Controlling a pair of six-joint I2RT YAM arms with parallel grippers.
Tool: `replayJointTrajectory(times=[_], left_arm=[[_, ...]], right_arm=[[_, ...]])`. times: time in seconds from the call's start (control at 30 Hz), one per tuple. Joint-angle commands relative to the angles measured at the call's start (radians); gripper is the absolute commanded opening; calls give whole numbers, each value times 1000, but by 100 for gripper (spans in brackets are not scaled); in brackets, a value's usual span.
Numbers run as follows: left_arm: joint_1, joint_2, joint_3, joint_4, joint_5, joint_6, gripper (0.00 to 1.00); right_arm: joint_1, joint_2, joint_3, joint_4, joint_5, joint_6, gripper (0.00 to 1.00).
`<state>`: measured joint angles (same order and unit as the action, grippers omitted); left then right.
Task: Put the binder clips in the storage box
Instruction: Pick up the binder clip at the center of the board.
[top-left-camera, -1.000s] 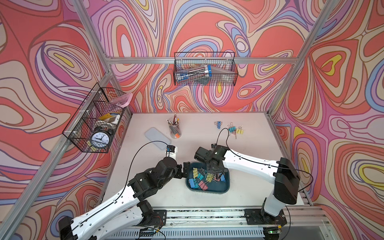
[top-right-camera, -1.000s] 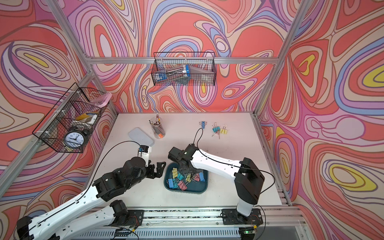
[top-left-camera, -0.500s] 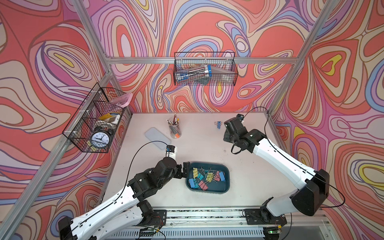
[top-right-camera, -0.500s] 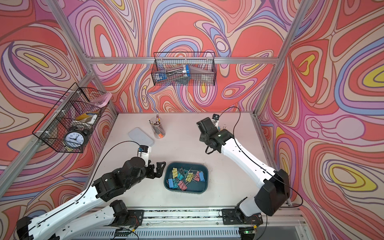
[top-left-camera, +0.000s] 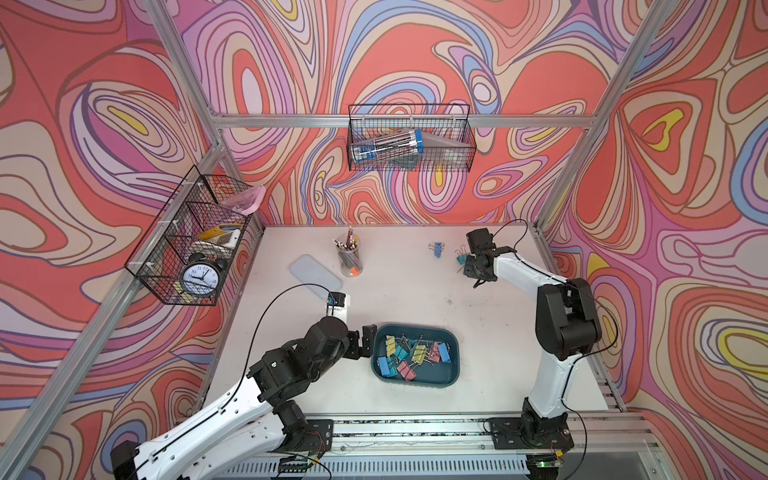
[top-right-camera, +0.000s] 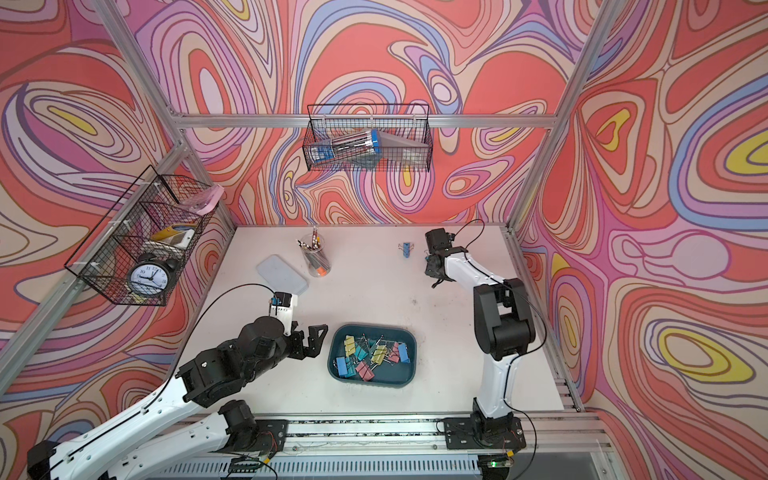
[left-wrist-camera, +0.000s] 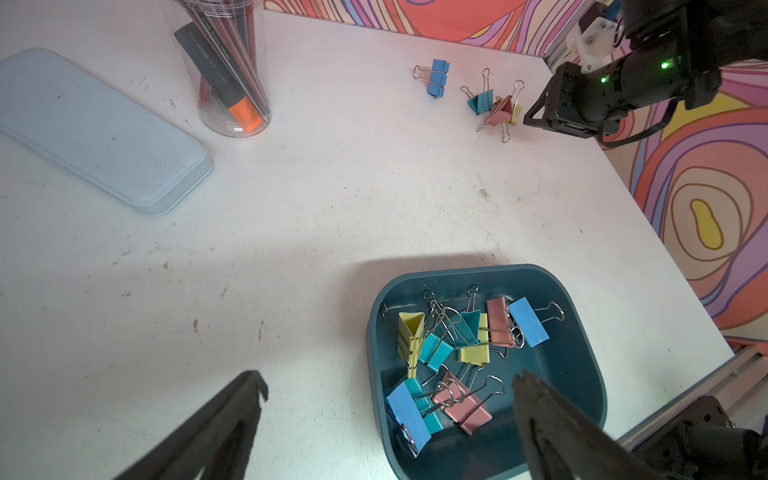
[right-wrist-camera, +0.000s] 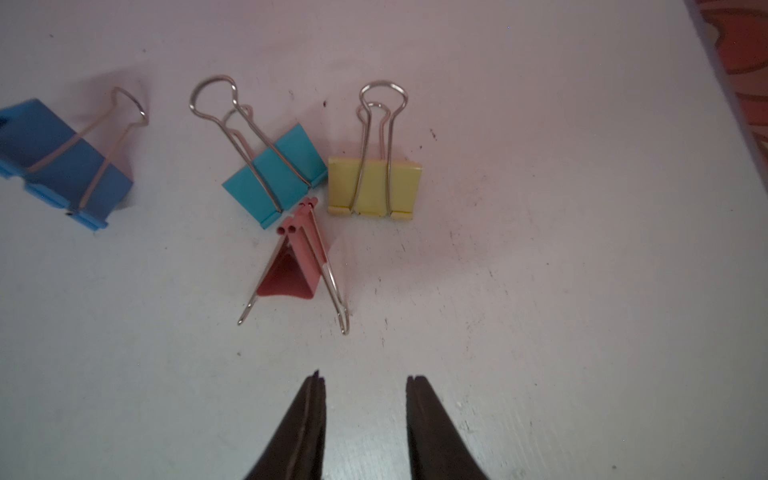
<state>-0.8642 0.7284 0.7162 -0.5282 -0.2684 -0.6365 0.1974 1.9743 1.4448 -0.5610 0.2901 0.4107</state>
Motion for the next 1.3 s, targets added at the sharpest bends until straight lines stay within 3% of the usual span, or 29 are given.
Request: replayJointTrajectory(times=[0.0, 0.3, 0.7, 0.93, 1.27], left_arm=[[4, -5, 6, -33, -18, 3, 99], [5, 9, 22, -44, -25, 5, 99], [5, 50, 46, -28, -19, 17, 99], [5, 54, 48, -27, -14, 16, 99], [4, 37, 36, -21, -9, 4, 99]], right_arm=[[-14, 60, 73, 28, -54, -30, 34], [-31, 220, 188, -17, -71, -51, 29], [-39, 243, 179, -22, -64, -66, 8], [-39, 161, 141, -14, -105, -54, 0], [-36, -153, -28, -27, -244, -10, 0]])
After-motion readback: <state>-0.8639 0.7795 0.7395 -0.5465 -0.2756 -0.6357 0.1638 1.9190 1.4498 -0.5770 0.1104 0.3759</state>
